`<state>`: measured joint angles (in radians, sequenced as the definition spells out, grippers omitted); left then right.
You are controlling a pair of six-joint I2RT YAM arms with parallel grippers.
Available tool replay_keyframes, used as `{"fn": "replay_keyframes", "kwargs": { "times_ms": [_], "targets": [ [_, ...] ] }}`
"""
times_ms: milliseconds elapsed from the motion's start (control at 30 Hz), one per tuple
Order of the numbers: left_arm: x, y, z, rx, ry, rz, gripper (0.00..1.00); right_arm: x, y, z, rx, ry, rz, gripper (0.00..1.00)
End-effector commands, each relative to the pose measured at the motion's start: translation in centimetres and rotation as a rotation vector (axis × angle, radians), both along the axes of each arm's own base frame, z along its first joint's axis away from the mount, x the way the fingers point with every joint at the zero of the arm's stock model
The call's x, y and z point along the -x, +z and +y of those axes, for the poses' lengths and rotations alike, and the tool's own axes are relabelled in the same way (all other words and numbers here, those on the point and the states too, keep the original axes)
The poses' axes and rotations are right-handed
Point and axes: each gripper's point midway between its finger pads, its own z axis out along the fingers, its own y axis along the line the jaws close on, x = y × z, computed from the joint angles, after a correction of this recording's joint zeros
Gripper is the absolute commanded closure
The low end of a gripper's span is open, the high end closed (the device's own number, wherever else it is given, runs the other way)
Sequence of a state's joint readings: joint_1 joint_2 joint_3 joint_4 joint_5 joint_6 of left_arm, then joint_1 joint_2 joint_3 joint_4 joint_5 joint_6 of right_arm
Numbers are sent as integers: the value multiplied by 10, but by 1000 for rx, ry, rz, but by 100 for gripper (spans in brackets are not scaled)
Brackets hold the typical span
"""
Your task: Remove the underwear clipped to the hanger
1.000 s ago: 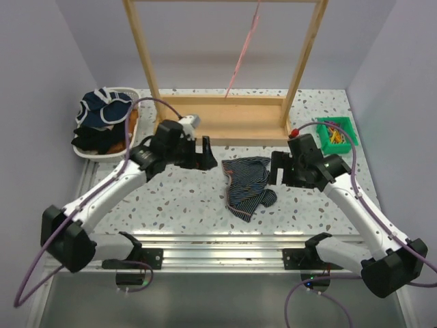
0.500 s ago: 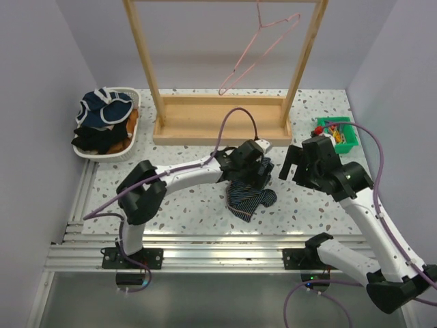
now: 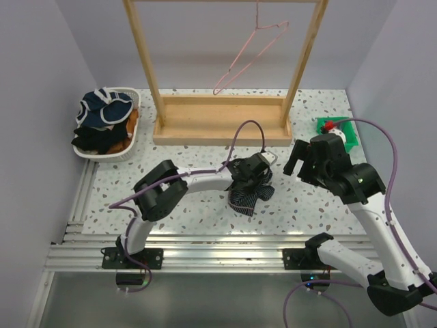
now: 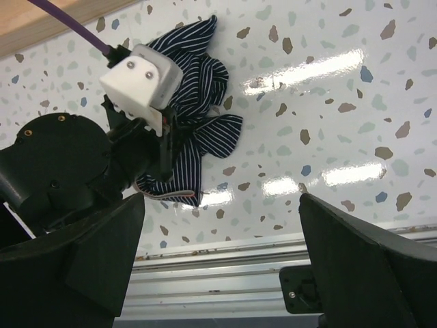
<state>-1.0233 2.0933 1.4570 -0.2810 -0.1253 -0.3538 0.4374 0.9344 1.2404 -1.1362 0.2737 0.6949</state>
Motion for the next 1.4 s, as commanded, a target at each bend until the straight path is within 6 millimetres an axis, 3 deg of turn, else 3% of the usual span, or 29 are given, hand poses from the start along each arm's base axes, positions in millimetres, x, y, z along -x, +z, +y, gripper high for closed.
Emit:
{"fn": "replay_keyframes", "kwargs": {
  "times_ms": [0, 33, 100, 133, 233, 267, 300, 333, 367, 433, 467, 533, 600, 633, 700, 733, 800, 833, 867, 933, 967, 1033, 1067, 1100, 1133, 1167, 1200, 1267, 1367],
  "targets": [
    [-1, -14, 14, -47, 9, -28, 87, -5, 16, -6, 16, -25, -46, 1],
    [-6, 4, 20, -38, 42, -69, 100, -5, 15, -6, 17, -22, -46, 1],
    [-1, 14, 41, -48, 78, -93, 100, -5, 13, -5, 15, -12, -50, 1],
    [-2, 45, 48, -1, 105, -134, 100, -5, 12, -4, 15, -9, -51, 1],
    [4, 70, 95, -37, 242, -177, 100, -6, 6, 1, 4, 20, -44, 1],
    [3, 104, 112, 29, 342, -217, 100, -8, 5, 3, 0, 26, -45, 1],
    [12, 104, 137, -12, 392, -203, 100, -9, 1, 4, 5, 33, -34, 1],
    [13, 135, 157, 58, 462, -228, 100, -8, -3, 7, 0, 46, -19, 1],
    [14, 145, 173, 94, 549, -225, 100, -10, -4, 9, -5, 54, -21, 1],
    [24, 152, 214, 80, 645, -210, 100, -11, -12, 14, -4, 78, 0, 2],
    [21, 173, 240, 153, 732, -231, 100, -12, -13, 19, -21, 100, 4, 1],
    [14, 190, 294, 187, 870, -257, 100, -14, -20, 25, -16, 136, 28, 1],
    [7, 202, 326, 175, 908, -294, 100, -16, -22, 30, -22, 169, 32, 1],
    [-4, 207, 360, 156, 996, -318, 100, -17, -25, 33, -23, 182, 44, 1],
    [-19, 219, 384, 124, 985, -347, 100, -20, -28, 38, -30, 209, 45, 1],
    [-30, 217, 409, 108, 1039, -333, 100, -20, -28, 40, -32, 220, 48, 1],
    [-51, 240, 436, 115, 1051, -400, 100, -19, -32, 43, -37, 240, 66, 1],
    [-61, 239, 470, 97, 1129, -401, 100, -17, -34, 45, -45, 252, 74, 1],
    [-75, 256, 477, 146, 1103, -430, 100, -15, -36, 47, -50, 263, 81, 1],
    [-96, 247, 505, 138, 1164, -387, 100, -9, -44, 50, -67, 284, 110, 2],
    [-110, 268, 511, 162, 1175, -436, 100, -8, -46, 51, -74, 285, 110, 1],
    [-132, 270, 533, 189, 1222, -444, 100, -4, -51, 49, -73, 282, 118, 1],
    [-144, 295, 543, 226, 1240, -510, 100, 0, -52, 51, -84, 297, 124, 1],
    [-151, 301, 551, 234, 1253, -527, 100, 1, -54, 50, -82, 301, 126, 1],
    [-163, 294, 566, 214, 1288, -511, 100, 2, -54, 50, -81, 303, 128, 1],
    [-171, 320, 574, 225, 1299, -563, 100, 2, -55, 50, -77, 304, 127, 1],
    [-183, 310, 588, 207, 1325, -542, 100, 2, -55, 50, -74, 308, 131, 1],
    [-200, 333, 598, 226, 1317, -605, 100, 0, -56, 52, -75, 321, 132, 1],
    [-232, 325, 606, 269, 1292, -639, 100, -5, -59, 59, -89, 342, 138, 1]
  ]
}}
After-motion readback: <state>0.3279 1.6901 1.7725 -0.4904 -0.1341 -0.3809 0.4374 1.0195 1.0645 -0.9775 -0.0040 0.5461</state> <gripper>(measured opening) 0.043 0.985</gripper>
